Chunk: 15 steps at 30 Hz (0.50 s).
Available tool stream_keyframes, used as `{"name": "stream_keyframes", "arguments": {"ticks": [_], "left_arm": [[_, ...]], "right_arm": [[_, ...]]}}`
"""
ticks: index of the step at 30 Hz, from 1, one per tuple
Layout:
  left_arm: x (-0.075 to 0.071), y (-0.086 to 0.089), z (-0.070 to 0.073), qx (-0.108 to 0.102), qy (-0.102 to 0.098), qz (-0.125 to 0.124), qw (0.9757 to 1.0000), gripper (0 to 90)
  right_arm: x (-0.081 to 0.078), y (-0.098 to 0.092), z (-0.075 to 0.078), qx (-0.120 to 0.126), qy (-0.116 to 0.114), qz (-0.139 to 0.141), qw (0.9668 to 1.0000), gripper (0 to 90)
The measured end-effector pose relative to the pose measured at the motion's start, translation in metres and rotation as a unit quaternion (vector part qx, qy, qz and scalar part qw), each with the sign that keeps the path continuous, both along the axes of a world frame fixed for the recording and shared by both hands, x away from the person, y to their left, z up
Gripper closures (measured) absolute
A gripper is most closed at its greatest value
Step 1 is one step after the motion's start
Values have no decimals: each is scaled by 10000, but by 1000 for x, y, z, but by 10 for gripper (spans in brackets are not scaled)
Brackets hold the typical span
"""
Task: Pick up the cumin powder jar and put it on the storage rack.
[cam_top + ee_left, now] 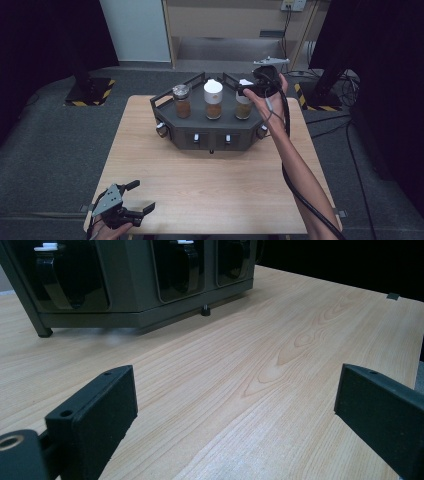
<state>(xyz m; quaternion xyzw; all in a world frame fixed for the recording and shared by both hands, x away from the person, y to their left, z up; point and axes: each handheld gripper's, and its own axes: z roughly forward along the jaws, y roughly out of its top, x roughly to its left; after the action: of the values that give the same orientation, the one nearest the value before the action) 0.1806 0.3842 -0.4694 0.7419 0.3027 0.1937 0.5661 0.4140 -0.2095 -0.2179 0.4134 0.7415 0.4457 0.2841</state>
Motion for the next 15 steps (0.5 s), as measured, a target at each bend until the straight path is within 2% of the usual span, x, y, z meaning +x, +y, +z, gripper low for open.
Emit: {"name": "stream_keyframes", "arguments": {"ticks": [7, 15], "left_arm": [[0, 0, 0, -5, 8, 6, 10000, 23], [1, 0, 0, -35, 31, 14, 10000, 23]], "right_arm": [[-26, -11, 16, 94, -293, 346, 9989, 54], [-61, -24, 22, 87, -571, 787, 9952, 47]]}}
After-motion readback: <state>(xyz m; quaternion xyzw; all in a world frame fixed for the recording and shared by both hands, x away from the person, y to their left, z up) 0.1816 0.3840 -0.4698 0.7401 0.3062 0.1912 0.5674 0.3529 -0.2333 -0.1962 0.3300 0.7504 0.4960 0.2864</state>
